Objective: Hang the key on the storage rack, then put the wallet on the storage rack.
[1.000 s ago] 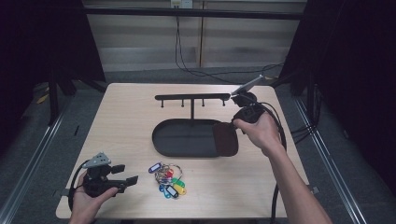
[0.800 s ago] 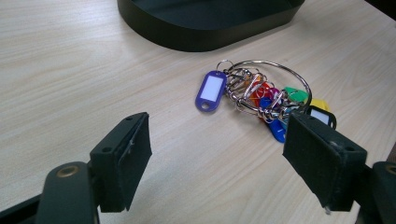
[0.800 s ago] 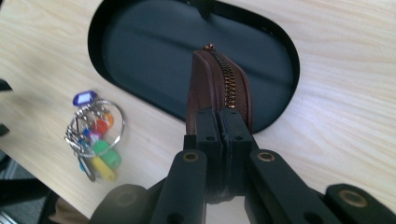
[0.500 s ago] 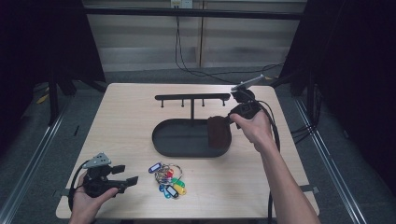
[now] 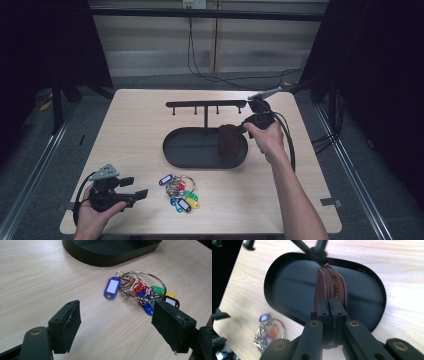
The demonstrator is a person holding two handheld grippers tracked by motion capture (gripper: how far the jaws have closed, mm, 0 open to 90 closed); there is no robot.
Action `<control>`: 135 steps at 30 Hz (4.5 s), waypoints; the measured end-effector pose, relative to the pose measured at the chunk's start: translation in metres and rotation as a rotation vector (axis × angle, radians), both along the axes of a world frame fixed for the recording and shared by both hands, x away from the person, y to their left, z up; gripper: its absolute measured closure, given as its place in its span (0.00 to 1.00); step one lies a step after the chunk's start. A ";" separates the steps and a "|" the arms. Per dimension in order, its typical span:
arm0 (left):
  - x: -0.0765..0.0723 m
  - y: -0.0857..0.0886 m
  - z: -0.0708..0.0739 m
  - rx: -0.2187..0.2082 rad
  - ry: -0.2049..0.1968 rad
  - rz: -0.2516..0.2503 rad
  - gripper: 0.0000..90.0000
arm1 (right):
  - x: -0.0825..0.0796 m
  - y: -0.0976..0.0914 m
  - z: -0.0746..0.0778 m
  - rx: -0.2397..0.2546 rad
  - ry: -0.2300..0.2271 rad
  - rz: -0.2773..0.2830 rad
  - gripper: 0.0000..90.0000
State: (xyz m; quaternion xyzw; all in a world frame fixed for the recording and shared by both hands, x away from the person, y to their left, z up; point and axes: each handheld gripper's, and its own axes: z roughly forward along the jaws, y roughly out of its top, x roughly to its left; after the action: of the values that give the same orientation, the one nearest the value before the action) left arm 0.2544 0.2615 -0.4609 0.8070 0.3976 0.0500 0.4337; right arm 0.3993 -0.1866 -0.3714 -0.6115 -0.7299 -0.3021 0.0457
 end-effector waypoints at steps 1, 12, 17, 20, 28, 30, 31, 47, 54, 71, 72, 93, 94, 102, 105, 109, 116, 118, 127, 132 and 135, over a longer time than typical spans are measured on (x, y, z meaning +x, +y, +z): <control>0.000 0.000 0.000 -0.001 0.002 0.000 0.26 | 0.001 0.000 -0.003 0.005 0.002 -0.004 0.97; 0.000 0.000 0.000 0.002 0.002 -0.004 0.26 | 0.007 -0.006 -0.028 0.077 0.031 -0.043 0.97; -0.001 -0.001 0.000 0.004 0.002 -0.006 0.26 | 0.008 -0.012 -0.034 0.065 0.028 -0.067 0.97; -0.001 -0.001 0.000 0.004 0.002 -0.008 0.26 | 0.009 -0.010 -0.039 0.018 0.034 -0.067 0.97; -0.001 0.003 0.000 -0.002 0.003 0.000 0.26 | 0.016 0.001 -0.055 -0.043 0.034 -0.079 1.00; -0.001 0.003 0.000 -0.004 0.002 0.003 0.26 | 0.016 0.000 -0.056 -0.041 0.029 -0.080 1.00; -0.001 0.003 0.000 -0.001 0.003 0.004 0.26 | 0.016 0.000 -0.056 -0.048 0.032 -0.078 1.00; 0.001 0.001 -0.001 -0.011 0.007 0.015 0.26 | -0.015 -0.025 -0.043 -0.078 -0.124 -0.086 0.69; 0.002 0.000 -0.003 -0.011 0.013 0.018 0.27 | -0.036 -0.029 -0.034 -0.105 -0.203 -0.040 0.49; 0.002 -0.002 -0.003 -0.016 0.022 0.019 0.28 | -0.089 -0.032 -0.053 -0.133 -0.293 -0.013 0.25; 0.002 -0.002 -0.003 -0.015 0.023 0.015 0.28 | -0.089 -0.032 -0.053 -0.133 -0.293 -0.013 0.25; 0.015 -0.046 0.023 0.042 0.003 -0.115 0.33 | -0.165 -0.066 -0.086 -0.146 -0.378 -0.106 0.27; 0.015 -0.050 0.022 0.034 0.007 -0.122 0.33 | -0.165 -0.066 -0.086 -0.146 -0.378 -0.106 0.27; 0.015 -0.082 0.022 0.130 -0.003 -0.261 0.53 | -0.172 -0.074 -0.085 -0.101 -0.394 -0.134 0.28; 0.016 -0.098 0.027 0.182 -0.006 -0.313 0.59 | -0.171 -0.074 -0.086 -0.100 -0.390 -0.133 0.28; 0.019 -0.118 0.031 0.269 0.035 -0.377 0.61 | -0.170 -0.073 -0.087 -0.117 -0.389 -0.120 0.28; 0.028 -0.137 0.034 0.386 0.100 -0.455 0.72 | -0.169 -0.073 -0.089 -0.119 -0.372 -0.115 0.31; 0.030 -0.145 0.032 0.423 0.141 -0.484 0.79 | -0.169 -0.073 -0.090 -0.125 -0.372 -0.113 0.31; 0.035 -0.168 0.024 0.542 0.228 -0.516 0.85 | -0.169 -0.073 -0.088 -0.122 -0.384 -0.123 0.32; 0.037 -0.178 0.023 0.571 0.235 -0.514 0.94 | -0.169 -0.076 -0.087 -0.119 -0.398 -0.143 0.32; 0.038 -0.183 0.018 0.604 0.260 -0.517 0.92 | -0.170 -0.077 -0.086 -0.121 -0.403 -0.149 0.33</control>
State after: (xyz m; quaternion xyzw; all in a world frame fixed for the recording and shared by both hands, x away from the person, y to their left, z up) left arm 0.2927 0.0782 -0.4426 0.9708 0.2010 -0.0484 0.1220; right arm 0.2293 -0.2634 -0.4579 -0.5926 -0.6940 -0.3762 -0.1602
